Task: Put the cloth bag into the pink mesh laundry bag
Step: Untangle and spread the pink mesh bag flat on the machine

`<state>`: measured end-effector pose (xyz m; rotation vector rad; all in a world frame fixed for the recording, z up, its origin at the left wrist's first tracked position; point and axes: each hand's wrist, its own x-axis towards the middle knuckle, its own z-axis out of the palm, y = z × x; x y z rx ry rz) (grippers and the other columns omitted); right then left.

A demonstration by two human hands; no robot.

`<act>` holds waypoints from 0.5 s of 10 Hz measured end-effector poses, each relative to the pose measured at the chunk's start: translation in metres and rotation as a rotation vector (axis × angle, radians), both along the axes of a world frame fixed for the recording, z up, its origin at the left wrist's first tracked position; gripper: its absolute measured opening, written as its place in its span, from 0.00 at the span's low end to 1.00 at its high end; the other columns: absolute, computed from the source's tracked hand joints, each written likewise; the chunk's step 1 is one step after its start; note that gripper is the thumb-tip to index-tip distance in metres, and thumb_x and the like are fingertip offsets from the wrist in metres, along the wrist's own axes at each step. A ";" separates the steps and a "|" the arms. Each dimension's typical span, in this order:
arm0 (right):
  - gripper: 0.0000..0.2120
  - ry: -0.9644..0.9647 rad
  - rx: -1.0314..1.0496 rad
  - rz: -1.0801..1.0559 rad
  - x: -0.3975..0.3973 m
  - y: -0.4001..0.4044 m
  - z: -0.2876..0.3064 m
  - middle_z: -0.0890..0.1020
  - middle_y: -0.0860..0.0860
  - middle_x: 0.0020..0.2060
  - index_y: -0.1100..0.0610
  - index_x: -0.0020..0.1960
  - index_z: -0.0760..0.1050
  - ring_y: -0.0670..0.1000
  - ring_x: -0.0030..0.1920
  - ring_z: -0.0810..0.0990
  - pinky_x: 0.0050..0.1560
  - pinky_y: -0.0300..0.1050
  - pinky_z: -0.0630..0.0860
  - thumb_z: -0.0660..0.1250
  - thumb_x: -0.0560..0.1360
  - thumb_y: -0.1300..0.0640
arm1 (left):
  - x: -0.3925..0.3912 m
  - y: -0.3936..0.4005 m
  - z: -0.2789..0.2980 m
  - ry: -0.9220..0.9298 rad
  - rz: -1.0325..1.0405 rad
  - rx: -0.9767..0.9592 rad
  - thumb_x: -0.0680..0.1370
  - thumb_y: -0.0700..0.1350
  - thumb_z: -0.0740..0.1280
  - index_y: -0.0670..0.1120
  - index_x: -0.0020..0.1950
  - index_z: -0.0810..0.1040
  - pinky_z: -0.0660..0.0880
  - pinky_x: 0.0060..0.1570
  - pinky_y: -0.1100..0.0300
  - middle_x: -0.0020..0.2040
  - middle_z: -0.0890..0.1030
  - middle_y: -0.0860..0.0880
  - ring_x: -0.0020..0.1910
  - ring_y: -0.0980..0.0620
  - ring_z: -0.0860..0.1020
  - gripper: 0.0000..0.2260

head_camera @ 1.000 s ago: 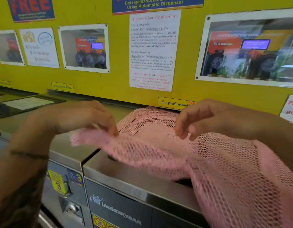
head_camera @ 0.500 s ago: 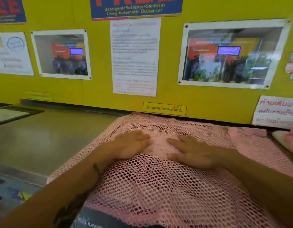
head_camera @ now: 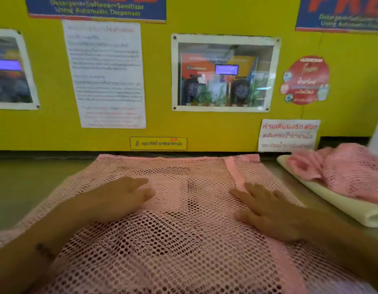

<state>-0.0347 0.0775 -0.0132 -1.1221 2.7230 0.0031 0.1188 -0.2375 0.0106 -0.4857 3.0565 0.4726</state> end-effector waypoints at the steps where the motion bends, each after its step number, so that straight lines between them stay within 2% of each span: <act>1: 0.38 0.001 -0.047 -0.009 0.011 0.008 -0.003 0.38 0.48 0.80 0.32 0.75 0.36 0.52 0.78 0.35 0.75 0.63 0.36 0.39 0.68 0.24 | 0.002 0.018 -0.006 0.000 0.016 -0.015 0.75 0.70 0.50 0.57 0.75 0.64 0.58 0.73 0.51 0.77 0.64 0.51 0.74 0.50 0.63 0.31; 2: 0.37 -0.014 -0.047 0.000 0.019 0.011 -0.002 0.38 0.46 0.79 0.32 0.76 0.36 0.51 0.79 0.35 0.76 0.62 0.36 0.41 0.69 0.25 | 0.007 0.022 -0.009 0.082 0.057 -0.029 0.78 0.65 0.52 0.56 0.71 0.70 0.62 0.69 0.53 0.73 0.71 0.52 0.70 0.50 0.69 0.26; 3: 0.33 0.014 -0.186 0.047 0.020 0.023 0.003 0.49 0.48 0.80 0.39 0.79 0.46 0.55 0.80 0.47 0.77 0.59 0.46 0.51 0.77 0.33 | 0.017 0.040 0.000 0.131 0.110 -0.032 0.76 0.67 0.55 0.57 0.71 0.70 0.63 0.69 0.52 0.73 0.71 0.53 0.70 0.49 0.69 0.27; 4: 0.32 -0.005 -0.376 0.077 0.011 0.037 0.024 0.59 0.47 0.78 0.44 0.79 0.54 0.52 0.78 0.57 0.76 0.50 0.55 0.58 0.78 0.38 | 0.015 0.049 0.003 0.243 0.111 -0.110 0.74 0.68 0.57 0.58 0.71 0.70 0.63 0.71 0.48 0.74 0.69 0.53 0.72 0.49 0.67 0.28; 5: 0.31 0.105 -0.414 0.005 -0.031 0.076 0.075 0.71 0.46 0.72 0.43 0.75 0.62 0.50 0.70 0.70 0.69 0.45 0.65 0.67 0.75 0.41 | 0.003 0.090 0.030 0.358 0.033 -0.170 0.74 0.65 0.60 0.59 0.69 0.71 0.64 0.71 0.49 0.72 0.70 0.56 0.70 0.52 0.68 0.25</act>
